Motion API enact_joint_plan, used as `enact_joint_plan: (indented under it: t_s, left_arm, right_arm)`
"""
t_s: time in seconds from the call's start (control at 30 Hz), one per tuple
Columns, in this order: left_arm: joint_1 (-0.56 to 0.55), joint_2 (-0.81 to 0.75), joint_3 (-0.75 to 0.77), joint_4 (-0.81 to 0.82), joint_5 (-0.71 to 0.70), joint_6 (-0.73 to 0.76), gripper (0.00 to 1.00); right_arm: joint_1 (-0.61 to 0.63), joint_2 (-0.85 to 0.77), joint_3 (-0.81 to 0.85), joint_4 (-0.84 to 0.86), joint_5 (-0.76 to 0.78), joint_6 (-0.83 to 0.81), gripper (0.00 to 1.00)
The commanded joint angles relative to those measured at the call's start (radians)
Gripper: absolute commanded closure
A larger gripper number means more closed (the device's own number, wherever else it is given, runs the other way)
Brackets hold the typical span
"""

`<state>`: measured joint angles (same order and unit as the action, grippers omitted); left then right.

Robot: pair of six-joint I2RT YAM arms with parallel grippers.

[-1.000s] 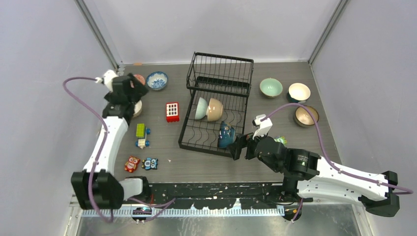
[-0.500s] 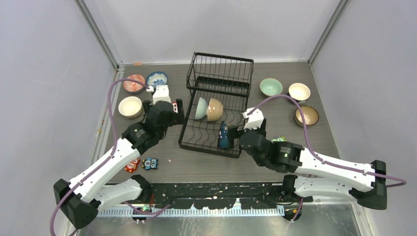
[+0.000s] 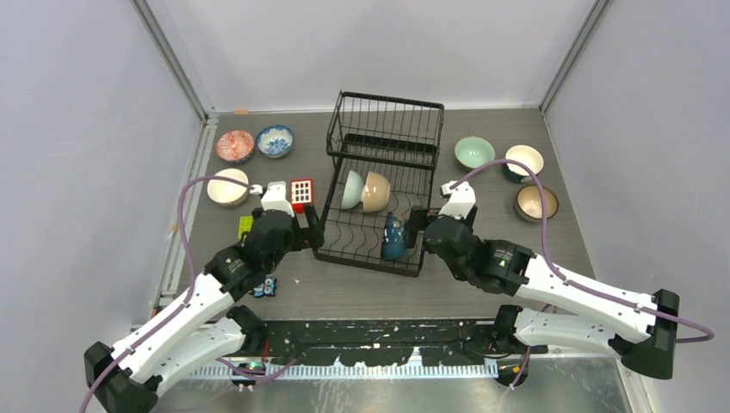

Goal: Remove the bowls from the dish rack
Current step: Pick up the bowl from the dish rack.

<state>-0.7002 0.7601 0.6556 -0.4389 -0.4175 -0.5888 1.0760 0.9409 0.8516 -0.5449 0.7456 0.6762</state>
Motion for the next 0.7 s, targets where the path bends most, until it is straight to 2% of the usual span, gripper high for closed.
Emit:
enact_joint_plan:
  t_s: [0.0,0.13,0.23,0.3,0.5,0.67]
  left_arm:
    - [-0.001,-0.010,-0.004,0.063,0.119,-0.060,0.00]
    - [-0.001,-0.013,-0.033,0.113,0.208,-0.108,0.00]
    - [-0.002,-0.014,-0.065,0.160,0.192,-0.246,0.00]
    - [-0.001,-0.001,-0.067,0.166,0.210,-0.280,0.00]
    - [-0.001,0.091,0.046,0.080,0.267,-0.181,0.00]
    - [-0.005,0.171,0.070,0.131,0.397,-0.133,0.00]
  right_arm:
    - [-0.031,-0.039,-0.039,0.029,-0.013,0.089,0.00]
    - [-0.057,-0.048,-0.075,0.076,-0.051,0.110,0.00]
    - [-0.064,-0.042,-0.090,0.094,-0.054,0.114,0.00]
    - [-0.069,-0.038,-0.095,0.100,-0.051,0.111,0.00]
    - [-0.127,-0.024,-0.086,0.101,-0.104,0.110,0.00]
    - [-0.204,-0.046,-0.118,0.138,-0.204,0.130,0.01]
